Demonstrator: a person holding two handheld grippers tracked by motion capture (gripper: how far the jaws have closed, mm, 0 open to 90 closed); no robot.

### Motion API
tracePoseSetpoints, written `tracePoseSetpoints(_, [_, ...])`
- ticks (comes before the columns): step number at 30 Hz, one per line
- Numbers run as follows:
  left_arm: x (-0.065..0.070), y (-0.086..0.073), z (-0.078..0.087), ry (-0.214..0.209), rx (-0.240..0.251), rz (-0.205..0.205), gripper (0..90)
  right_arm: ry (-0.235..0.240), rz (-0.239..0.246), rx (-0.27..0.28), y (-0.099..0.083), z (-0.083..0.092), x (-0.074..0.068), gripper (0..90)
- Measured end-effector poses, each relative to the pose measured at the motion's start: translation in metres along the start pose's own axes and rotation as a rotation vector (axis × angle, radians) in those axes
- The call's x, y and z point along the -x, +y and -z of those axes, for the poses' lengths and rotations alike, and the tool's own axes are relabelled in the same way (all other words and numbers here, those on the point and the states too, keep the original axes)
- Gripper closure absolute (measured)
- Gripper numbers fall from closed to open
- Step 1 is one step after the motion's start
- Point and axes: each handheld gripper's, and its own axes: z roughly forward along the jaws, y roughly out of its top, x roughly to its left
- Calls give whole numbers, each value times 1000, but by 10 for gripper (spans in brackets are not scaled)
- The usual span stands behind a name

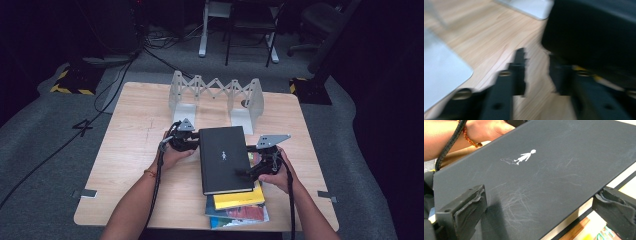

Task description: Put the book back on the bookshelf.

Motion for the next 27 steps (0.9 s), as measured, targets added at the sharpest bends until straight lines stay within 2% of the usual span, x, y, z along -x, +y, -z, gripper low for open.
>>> tracePoseSetpoints(1, [0, 3, 2, -4, 3, -14, 834, -4, 6, 3, 0, 0, -1, 2])
tracePoseSetpoints(5, [-1, 14, 13, -24, 35, -18, 880, -22, 45, 35, 2, 3, -4, 15])
tracePoseSetpoints(7, [-1, 22, 18, -48, 41, -39, 893, -39, 53, 55, 4, 4, -5, 43])
tracePoseSetpoints(9, [-1, 28, 21, -67, 35, -48, 899, -48, 55, 83, 8, 6, -5, 54])
tracePoseSetpoints(10, [-1, 33, 22, -68, 23, -69, 899, -56, 59, 86, 10, 7, -5, 54])
tracePoseSetpoints(11, [0, 34, 23, -72, 20, -70, 899, -68, 69, 85, 13, 8, -5, 55])
tracePoseSetpoints(15, [1, 41, 27, -68, 32, -63, 900, -90, 84, 90, 17, 10, -5, 72])
tracePoseSetpoints(18, [1, 48, 30, -67, 47, -66, 900, -121, 91, 116, 23, 15, -4, 127])
tracePoseSetpoints(19, [2, 56, 32, -55, 45, -73, 900, -133, 95, 125, 24, 17, -3, 154])
tracePoseSetpoints(22, [5, 66, 34, -39, 39, -85, 900, -157, 97, 156, 28, 23, -2, 199])
tracePoseSetpoints(23, [5, 69, 35, -40, 42, -81, 900, -174, 93, 170, 31, 28, 0, 241])
tracePoseSetpoints(25, [6, 80, 37, -19, 21, -95, 900, -187, 89, 177, 33, 31, 1, 261])
tracePoseSetpoints(27, [6, 84, 38, -13, 16, -99, 900, -191, 83, 176, 35, 32, 2, 268])
